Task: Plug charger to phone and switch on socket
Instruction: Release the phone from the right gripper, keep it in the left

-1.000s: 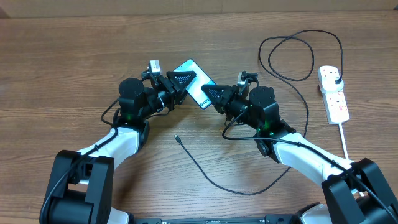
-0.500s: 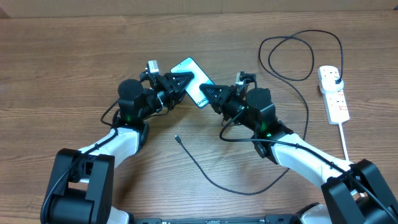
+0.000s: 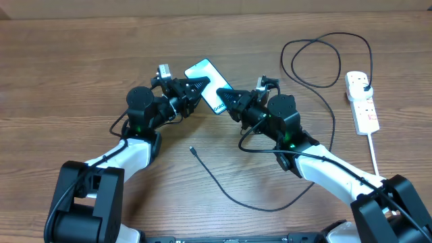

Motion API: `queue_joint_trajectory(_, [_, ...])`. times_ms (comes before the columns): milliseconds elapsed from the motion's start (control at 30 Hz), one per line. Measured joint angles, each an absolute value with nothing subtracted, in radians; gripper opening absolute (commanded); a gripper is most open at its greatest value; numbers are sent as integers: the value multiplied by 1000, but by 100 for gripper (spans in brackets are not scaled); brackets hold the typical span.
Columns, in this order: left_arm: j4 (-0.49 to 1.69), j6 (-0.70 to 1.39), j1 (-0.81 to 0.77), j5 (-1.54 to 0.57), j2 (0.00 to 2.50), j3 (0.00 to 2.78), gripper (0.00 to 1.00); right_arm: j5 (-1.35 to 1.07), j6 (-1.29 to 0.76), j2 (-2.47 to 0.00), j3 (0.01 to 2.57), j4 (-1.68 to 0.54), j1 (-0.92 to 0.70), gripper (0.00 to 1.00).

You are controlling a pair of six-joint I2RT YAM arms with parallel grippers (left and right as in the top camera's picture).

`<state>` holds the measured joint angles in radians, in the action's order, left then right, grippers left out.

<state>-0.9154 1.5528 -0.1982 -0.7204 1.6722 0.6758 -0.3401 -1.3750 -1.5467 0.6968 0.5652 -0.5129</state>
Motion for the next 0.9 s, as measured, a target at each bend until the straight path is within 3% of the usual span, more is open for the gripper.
queue_joint_trajectory(67, [-921,1540,-198,-725,1672,676,5,-352,-1370,-1549,694,549,-514,41])
queue_joint_trajectory(267, [-926,1537,-201,-734,1672,676,5,-405,-1350,-1554,693,539,-532,52])
queue_joint_trajectory(333, [-911,1536,-201,-738,1672,676,5,-424,-1345,-1556,693,542,-533,61])
queue_joint_trajectory(500, [-802,1535,-192,-746,1672,679,4,-491,-1323,-1562,693,591,-518,72])
queue_joint_trajectory(900, [-634,1493,-30,-869,1671,683,4,-611,-1115,-1550,692,419,-451,77])
